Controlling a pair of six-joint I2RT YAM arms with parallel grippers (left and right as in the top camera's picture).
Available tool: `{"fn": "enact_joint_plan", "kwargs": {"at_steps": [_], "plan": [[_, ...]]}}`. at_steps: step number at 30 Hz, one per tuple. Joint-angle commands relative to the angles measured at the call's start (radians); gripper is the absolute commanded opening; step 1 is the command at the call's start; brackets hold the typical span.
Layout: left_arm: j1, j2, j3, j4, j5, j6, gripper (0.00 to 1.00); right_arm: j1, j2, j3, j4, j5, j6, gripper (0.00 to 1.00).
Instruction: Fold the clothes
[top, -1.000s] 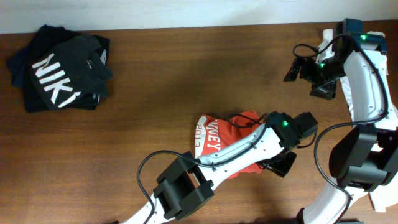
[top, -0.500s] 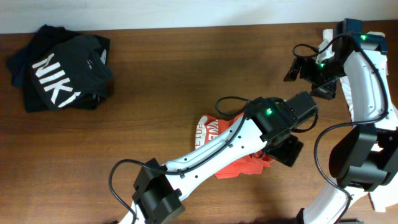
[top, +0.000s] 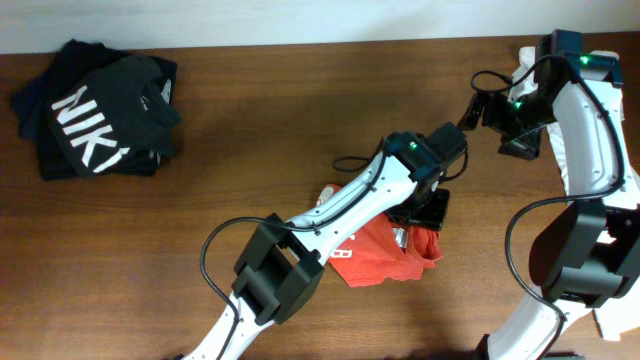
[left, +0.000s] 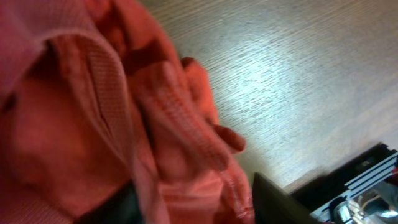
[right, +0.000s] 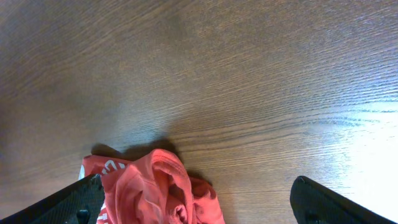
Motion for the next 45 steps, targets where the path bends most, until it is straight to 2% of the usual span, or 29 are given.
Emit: {"fn": "enact_joint_plan", "kwargs": {"at_steps": [1, 4, 5, 14, 17, 19, 22, 23, 24, 26, 28, 33, 35, 36, 37, 38, 42, 43, 44, 45], "plan": [[-0.005, 0.002, 0.004, 0.011, 0.026, -0.002, 0.39, -0.001, -0.010, 0.006, 0.000, 0.008, -0.003, 0.99], [-0.006, 0.015, 0.004, 0.018, 0.025, -0.002, 0.25, -0.001, -0.010, 0.006, 0.000, 0.008, -0.003, 0.99], [-0.013, 0.034, 0.004, 0.029, 0.025, -0.002, 0.24, -0.001, -0.010, 0.006, 0.000, 0.008, -0.003, 0.99], [-0.098, 0.142, 0.005, 0.169, 0.025, 0.007, 0.26, -0.001, -0.010, 0.006, 0.000, 0.008, -0.003, 0.99], [-0.113, 0.139, 0.052, 0.136, 0.074, 0.029, 0.26, -0.001, -0.010, 0.006, 0.000, 0.008, -0.003, 0.99], [-0.116, 0.139, 0.141, 0.042, 0.077, 0.030, 0.26, -0.001, -0.010, 0.006, 0.000, 0.008, -0.003, 0.99], [-0.115, 0.139, 0.374, -0.167, 0.078, 0.052, 0.40, -0.001, -0.010, 0.006, 0.000, 0.008, -0.003, 0.99], [-0.115, 0.139, 0.432, -0.211, 0.077, 0.061, 0.54, -0.001, -0.010, 0.006, 0.000, 0.008, -0.003, 0.99], [-0.115, 0.139, 0.513, -0.270, 0.077, 0.104, 0.73, -0.001, -0.010, 0.006, 0.000, 0.008, -0.003, 0.99], [-0.108, 0.139, 0.576, -0.351, 0.045, 0.108, 0.74, -0.001, -0.010, 0.006, 0.000, 0.008, -0.003, 0.99], [-0.078, 0.139, 0.592, -0.451, -0.061, 0.108, 0.75, -0.001, -0.010, 0.006, 0.000, 0.008, -0.003, 0.99], [0.051, 0.140, 0.575, -0.462, -0.087, 0.135, 0.77, -0.001, -0.010, 0.006, 0.000, 0.008, -0.003, 0.99], [0.098, 0.140, 0.575, -0.462, -0.097, 0.135, 0.87, -0.001, -0.010, 0.006, 0.000, 0.008, -0.003, 0.99], [0.127, 0.140, 0.575, -0.462, -0.116, 0.135, 0.96, -0.001, -0.010, 0.006, 0.000, 0.008, -0.003, 0.99], [0.153, 0.140, 0.570, -0.462, -0.123, 0.135, 0.98, -0.001, -0.010, 0.006, 0.000, 0.008, -0.003, 0.99], [0.174, 0.140, 0.557, -0.462, -0.121, 0.135, 0.98, -0.001, -0.010, 0.006, 0.000, 0.008, -0.003, 0.99], [0.209, 0.140, 0.379, -0.462, -0.123, 0.164, 0.65, -0.001, -0.010, 0.006, 0.000, 0.008, -0.003, 0.99], [0.210, 0.140, 0.325, -0.462, -0.152, 0.163, 0.52, -0.001, -0.010, 0.006, 0.000, 0.008, -0.003, 0.99], [0.216, 0.140, 0.259, -0.462, -0.179, 0.159, 0.47, -0.001, -0.010, 0.006, 0.000, 0.008, -0.003, 0.99], [0.229, 0.140, 0.216, -0.462, -0.178, 0.155, 0.47, -0.001, -0.010, 0.006, 0.000, 0.008, -0.003, 0.99]]}}
